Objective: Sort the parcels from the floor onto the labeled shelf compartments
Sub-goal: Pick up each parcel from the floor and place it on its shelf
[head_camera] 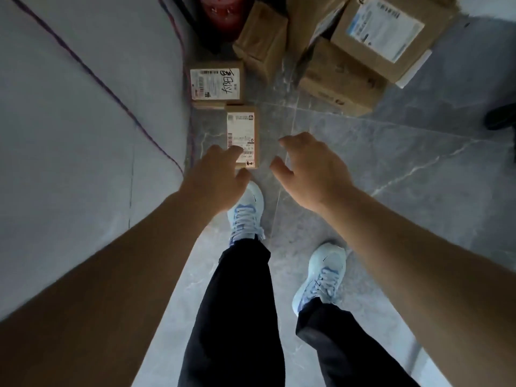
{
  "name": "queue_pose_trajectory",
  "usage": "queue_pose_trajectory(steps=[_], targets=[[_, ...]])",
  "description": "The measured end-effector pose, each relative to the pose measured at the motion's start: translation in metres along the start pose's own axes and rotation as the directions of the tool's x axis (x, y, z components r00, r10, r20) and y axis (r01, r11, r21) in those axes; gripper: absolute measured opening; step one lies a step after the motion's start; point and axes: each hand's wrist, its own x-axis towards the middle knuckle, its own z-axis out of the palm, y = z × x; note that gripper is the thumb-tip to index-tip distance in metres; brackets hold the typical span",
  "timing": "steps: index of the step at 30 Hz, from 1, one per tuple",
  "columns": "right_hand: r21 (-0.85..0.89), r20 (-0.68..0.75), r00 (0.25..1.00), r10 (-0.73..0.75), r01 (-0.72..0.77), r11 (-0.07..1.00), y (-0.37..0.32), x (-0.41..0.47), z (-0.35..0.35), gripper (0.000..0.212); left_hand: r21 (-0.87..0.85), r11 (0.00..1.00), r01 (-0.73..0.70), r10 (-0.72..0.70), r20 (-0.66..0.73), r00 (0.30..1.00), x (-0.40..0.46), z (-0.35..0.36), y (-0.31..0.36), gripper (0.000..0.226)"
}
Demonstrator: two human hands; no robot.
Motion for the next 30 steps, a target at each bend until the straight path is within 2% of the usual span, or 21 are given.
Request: queue_pose_trajectory(steps=[2, 5, 11, 13, 15, 18, 21, 23, 27, 30], targets=[[0.019, 0.03, 0.999, 0.034, -0.035, 0.999, 0.005, 0.029, 0.024, 0.05, -0.002, 1.0, 0.023, -0.023, 0.023, 0.999, 0.034, 0.015, -0.014, 0.056], [0.033, 0.062, 0.996, 0.068, -0.07, 0.997, 0.011, 0.067, 0.057, 0.045, -0.046, 0.998, 0.038, -0.036, 0.029, 0.999, 0.08, 0.035, -0.036, 0.071], [0.019, 0.163, 0.983, 0.089, -0.093, 0.995, 0.017, 0.113, 0.119, 0.044, -0.117, 0.99, 0.084, -0.081, 0.025, 0.996, 0.136, 0.067, -0.068, 0.085], [0.083, 0.192, 0.974, 0.122, -0.14, 0.987, 0.02, 0.121, 0.138, 0.049, -0.211, 0.97, 0.119, -0.107, 0.067, 0.992, 0.145, 0.077, -0.072, 0.086], [0.22, 0.23, 0.963, 0.138, -0.19, 0.957, 0.022, 0.125, 0.153, 0.056, -0.348, 0.927, 0.142, -0.118, 0.09, 0.989, 0.15, 0.083, -0.074, 0.079], [0.425, 0.258, 0.957, 0.135, -0.238, 0.873, 0.023, 0.125, 0.166, 0.068, -0.575, 0.806, 0.143, -0.1, 0.106, 0.989, 0.15, 0.081, -0.072, 0.074], [0.562, 0.25, 0.963, 0.104, -0.232, 0.794, 0.026, 0.114, 0.163, 0.097, -0.76, 0.633, 0.149, -0.11, 0.102, 0.989, 0.139, 0.071, -0.063, 0.07], [0.602, 0.239, 0.967, 0.089, -0.219, 0.768, 0.024, 0.099, 0.152, 0.109, -0.803, 0.572, 0.168, -0.106, 0.131, 0.986, 0.122, 0.061, -0.051, 0.074], [0.609, 0.036, 0.996, 0.086, -0.09, 0.788, 0.023, 0.069, 0.117, 0.11, -0.787, 0.596, 0.162, -0.074, 0.147, 0.986, 0.081, 0.043, -0.022, 0.084], [0.577, -0.025, 0.993, 0.111, -0.076, 0.813, 0.025, 0.048, 0.085, 0.105, -0.794, 0.59, 0.145, -0.049, 0.143, 0.988, 0.052, 0.026, -0.002, 0.078]])
